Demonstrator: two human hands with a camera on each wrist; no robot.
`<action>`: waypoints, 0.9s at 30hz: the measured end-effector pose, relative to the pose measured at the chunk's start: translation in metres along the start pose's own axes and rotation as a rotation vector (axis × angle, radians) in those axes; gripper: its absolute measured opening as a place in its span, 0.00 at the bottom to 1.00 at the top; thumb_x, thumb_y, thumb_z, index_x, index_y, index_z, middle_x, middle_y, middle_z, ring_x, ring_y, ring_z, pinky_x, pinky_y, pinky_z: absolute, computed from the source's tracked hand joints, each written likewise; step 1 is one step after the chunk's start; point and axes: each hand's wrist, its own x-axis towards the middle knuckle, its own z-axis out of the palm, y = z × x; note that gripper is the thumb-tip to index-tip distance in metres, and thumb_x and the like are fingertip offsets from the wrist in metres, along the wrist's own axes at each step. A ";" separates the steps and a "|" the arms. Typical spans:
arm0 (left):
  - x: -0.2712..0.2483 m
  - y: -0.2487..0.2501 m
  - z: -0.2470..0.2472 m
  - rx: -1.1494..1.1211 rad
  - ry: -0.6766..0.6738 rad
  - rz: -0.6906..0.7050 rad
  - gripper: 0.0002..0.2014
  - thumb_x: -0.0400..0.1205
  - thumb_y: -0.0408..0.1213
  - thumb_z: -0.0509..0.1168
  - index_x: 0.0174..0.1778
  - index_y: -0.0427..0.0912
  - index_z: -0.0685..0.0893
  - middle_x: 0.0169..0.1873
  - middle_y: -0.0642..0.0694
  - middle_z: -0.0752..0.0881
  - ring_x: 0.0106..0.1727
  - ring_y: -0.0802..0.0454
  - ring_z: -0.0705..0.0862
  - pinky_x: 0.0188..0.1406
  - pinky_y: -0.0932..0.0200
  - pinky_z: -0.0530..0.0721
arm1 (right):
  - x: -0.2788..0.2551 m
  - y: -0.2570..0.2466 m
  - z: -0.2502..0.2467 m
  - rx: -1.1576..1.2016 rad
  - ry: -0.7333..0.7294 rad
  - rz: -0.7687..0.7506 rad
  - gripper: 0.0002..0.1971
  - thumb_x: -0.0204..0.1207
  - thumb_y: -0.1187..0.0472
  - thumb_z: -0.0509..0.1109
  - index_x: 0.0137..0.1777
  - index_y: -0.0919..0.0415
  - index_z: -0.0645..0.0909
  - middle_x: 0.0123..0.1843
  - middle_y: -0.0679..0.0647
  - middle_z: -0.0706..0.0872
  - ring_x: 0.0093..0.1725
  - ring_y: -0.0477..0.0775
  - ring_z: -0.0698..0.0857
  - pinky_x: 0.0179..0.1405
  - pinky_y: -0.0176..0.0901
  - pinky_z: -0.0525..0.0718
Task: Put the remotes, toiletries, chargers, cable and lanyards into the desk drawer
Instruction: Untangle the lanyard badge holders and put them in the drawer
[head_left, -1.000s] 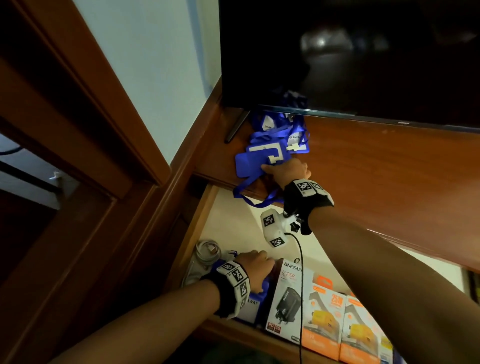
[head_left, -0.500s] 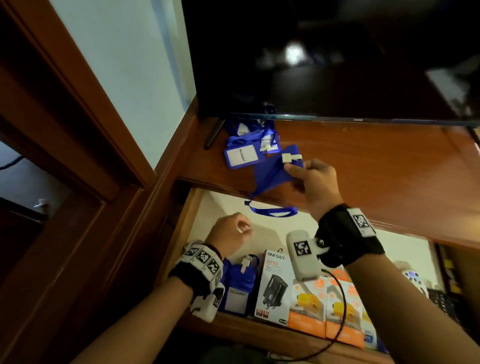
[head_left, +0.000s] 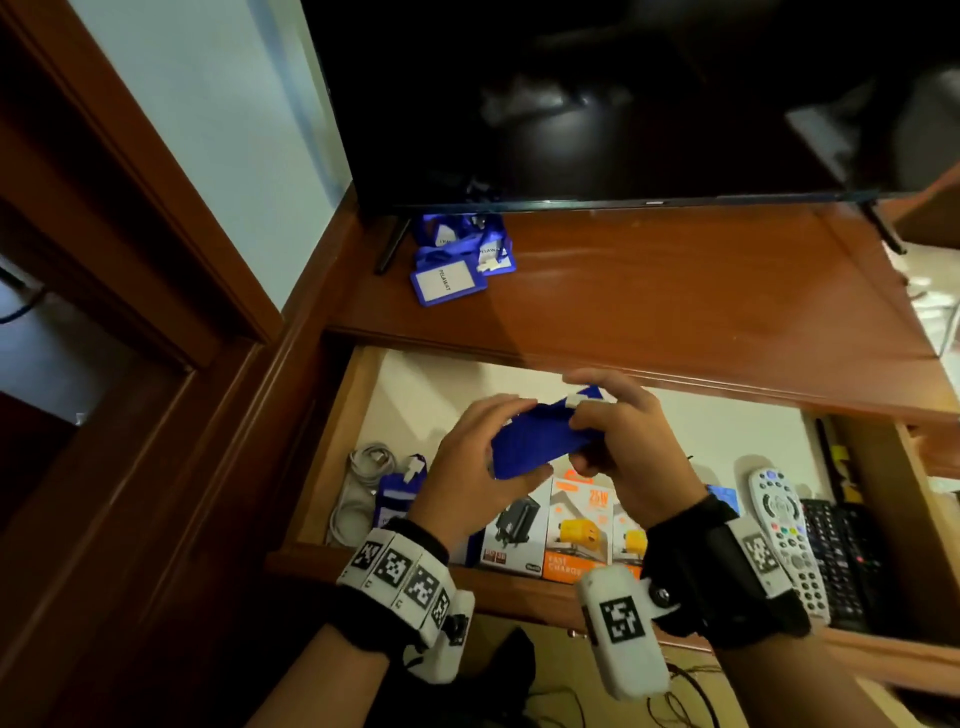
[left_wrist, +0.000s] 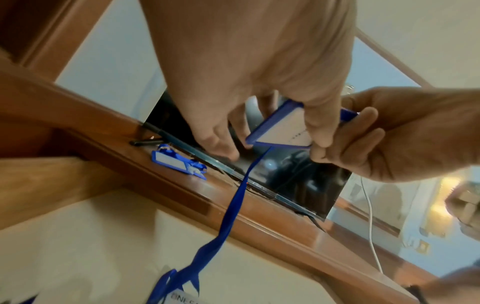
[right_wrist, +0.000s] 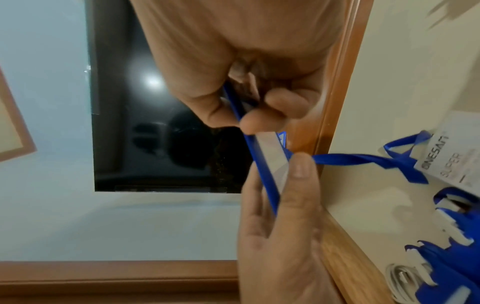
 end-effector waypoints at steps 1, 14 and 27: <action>-0.004 0.004 0.000 0.051 0.039 0.044 0.32 0.72 0.43 0.77 0.71 0.52 0.75 0.71 0.54 0.71 0.70 0.60 0.71 0.56 0.79 0.75 | -0.004 0.002 -0.002 -0.030 0.011 0.019 0.13 0.71 0.76 0.60 0.53 0.66 0.79 0.33 0.63 0.79 0.18 0.58 0.72 0.19 0.41 0.72; -0.003 0.034 -0.042 0.137 -0.101 0.193 0.06 0.77 0.38 0.69 0.48 0.43 0.88 0.39 0.55 0.86 0.41 0.58 0.82 0.43 0.60 0.81 | -0.026 0.009 0.006 -0.472 0.078 -0.236 0.17 0.79 0.45 0.65 0.49 0.59 0.84 0.41 0.52 0.85 0.42 0.49 0.84 0.41 0.43 0.79; -0.011 0.027 -0.097 0.106 -0.294 -0.149 0.08 0.77 0.30 0.70 0.42 0.50 0.86 0.40 0.49 0.88 0.46 0.50 0.86 0.47 0.51 0.87 | -0.036 0.017 0.023 -0.044 -0.038 -0.344 0.12 0.71 0.64 0.76 0.35 0.66 0.74 0.23 0.54 0.67 0.24 0.48 0.65 0.24 0.38 0.69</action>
